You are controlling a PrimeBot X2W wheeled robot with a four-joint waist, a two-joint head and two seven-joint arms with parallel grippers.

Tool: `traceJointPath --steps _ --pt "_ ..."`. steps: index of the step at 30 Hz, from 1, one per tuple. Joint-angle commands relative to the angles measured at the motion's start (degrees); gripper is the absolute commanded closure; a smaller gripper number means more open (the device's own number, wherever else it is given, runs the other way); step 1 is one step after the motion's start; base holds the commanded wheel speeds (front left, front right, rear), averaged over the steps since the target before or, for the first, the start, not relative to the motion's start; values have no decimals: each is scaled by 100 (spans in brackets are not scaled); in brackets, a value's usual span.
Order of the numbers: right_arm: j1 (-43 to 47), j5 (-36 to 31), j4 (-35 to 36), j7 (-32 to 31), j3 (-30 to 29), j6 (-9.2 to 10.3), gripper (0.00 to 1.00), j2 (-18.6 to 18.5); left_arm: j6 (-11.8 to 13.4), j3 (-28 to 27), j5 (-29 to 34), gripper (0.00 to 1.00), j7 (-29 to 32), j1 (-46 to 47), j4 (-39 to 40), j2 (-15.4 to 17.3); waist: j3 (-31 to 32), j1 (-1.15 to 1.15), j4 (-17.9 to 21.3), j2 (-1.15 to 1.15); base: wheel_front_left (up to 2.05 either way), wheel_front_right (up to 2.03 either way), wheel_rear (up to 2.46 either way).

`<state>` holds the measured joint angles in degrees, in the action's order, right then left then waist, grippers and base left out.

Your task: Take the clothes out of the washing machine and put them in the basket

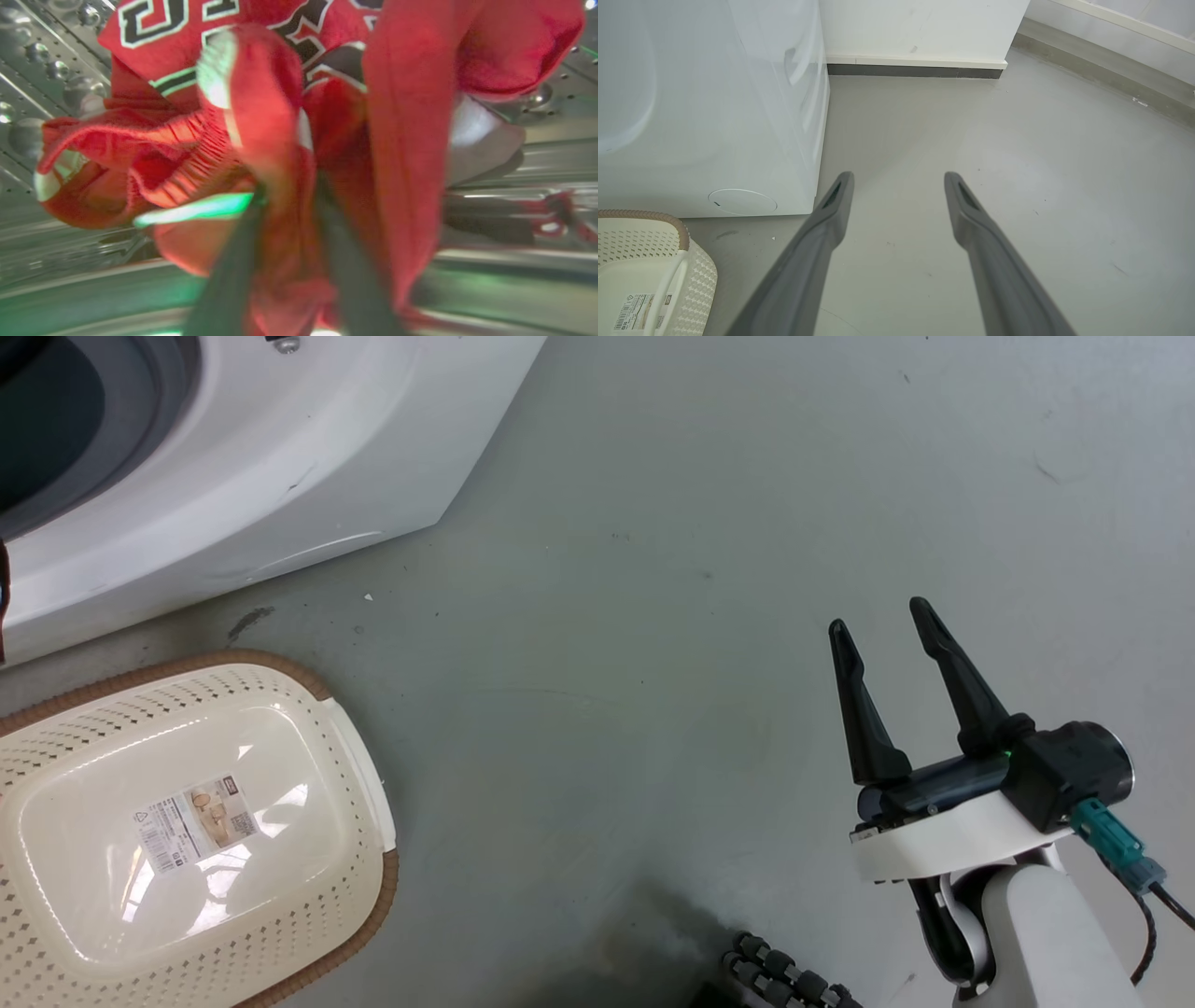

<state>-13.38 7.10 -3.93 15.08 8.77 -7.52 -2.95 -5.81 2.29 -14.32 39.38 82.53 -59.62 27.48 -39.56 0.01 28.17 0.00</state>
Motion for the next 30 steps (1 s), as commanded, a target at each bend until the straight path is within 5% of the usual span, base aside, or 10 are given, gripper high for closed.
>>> traceJointPath --steps 1,9,30 --pt "-126 26 2 12 6 6 0 13 15 10 -34 100 58 -65 38 -21 -6 -1 -2 0 0 0 0" --pt "-145 -25 -46 12 -53 6 0 13 79 68 30 100 -735 -433 772 57 121 -1 -50 0 0 0 0" --pt "92 -441 -97 11 -203 6 0 11 440 2 -31 100 -4612 -2553 1311 -468 1298 -1 -616 0 0 0 0"
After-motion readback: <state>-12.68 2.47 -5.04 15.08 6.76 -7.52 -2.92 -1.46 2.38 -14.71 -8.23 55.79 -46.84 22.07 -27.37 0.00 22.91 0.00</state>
